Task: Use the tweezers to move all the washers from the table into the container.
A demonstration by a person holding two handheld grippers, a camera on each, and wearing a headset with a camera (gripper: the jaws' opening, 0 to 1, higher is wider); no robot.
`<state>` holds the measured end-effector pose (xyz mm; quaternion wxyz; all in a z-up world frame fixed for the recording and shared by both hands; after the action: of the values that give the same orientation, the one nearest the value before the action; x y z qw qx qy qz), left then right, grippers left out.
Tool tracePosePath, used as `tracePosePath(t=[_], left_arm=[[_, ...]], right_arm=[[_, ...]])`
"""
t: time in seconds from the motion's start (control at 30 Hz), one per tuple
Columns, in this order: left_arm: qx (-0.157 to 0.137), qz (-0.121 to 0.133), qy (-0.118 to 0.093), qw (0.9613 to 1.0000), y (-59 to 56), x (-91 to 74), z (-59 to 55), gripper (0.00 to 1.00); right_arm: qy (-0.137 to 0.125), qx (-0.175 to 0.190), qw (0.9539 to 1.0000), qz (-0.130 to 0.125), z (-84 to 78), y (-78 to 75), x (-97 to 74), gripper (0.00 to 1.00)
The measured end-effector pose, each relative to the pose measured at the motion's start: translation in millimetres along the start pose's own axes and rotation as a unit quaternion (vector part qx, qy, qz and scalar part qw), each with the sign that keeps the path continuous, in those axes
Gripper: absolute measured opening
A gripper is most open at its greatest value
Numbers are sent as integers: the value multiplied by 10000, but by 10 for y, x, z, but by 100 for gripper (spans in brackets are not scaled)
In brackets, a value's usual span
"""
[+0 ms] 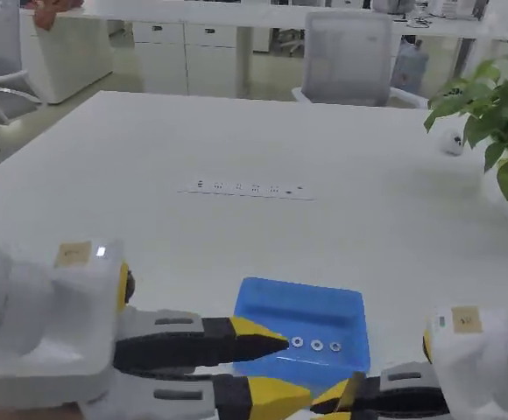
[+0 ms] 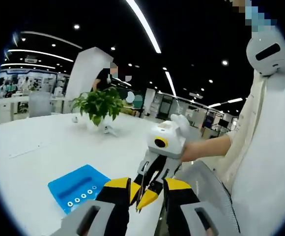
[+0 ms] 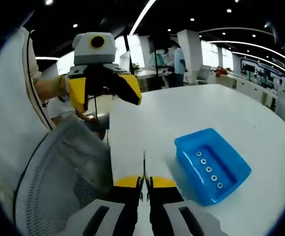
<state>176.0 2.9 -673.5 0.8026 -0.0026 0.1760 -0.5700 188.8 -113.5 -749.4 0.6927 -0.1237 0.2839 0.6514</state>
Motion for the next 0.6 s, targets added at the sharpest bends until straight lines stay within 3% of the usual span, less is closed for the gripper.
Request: tracePosePath(t=[0.17, 0.37, 0.47, 0.57, 0.6], left_arm=[[388, -485, 443, 9971, -97, 244, -39, 17], [1091, -659, 1034, 9864, -99, 399, -137, 10], [1153, -731, 1075, 9848, -116, 424, -143, 0], [1442, -748, 1317, 9779, -115, 406, -199, 0], [1460, -759, 1342, 9772, -114, 401, -205, 0]], right_arm=[[316, -101, 9994, -68, -99, 113, 8, 4], [790, -517, 9953, -190, -132, 172, 12, 4], [925, -660, 9933, -189, -139, 178, 36, 4], [1087, -789, 9908, -188, -149, 167, 64, 4], [1120, -802, 9903, -196, -159, 157, 73, 4]])
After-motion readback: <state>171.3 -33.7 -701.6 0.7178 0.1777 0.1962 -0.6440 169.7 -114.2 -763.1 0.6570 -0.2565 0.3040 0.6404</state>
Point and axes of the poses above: the centre of the closed fingertips' face, and the gripper's own axes: x roughly forward along the fingers, y roughly to its left, z roughly out of its top, the point moved 7 cm from there along -x, roughly backward along the fingers, and after that the axes turned 5 degrees about z, right-handed, at the moved point
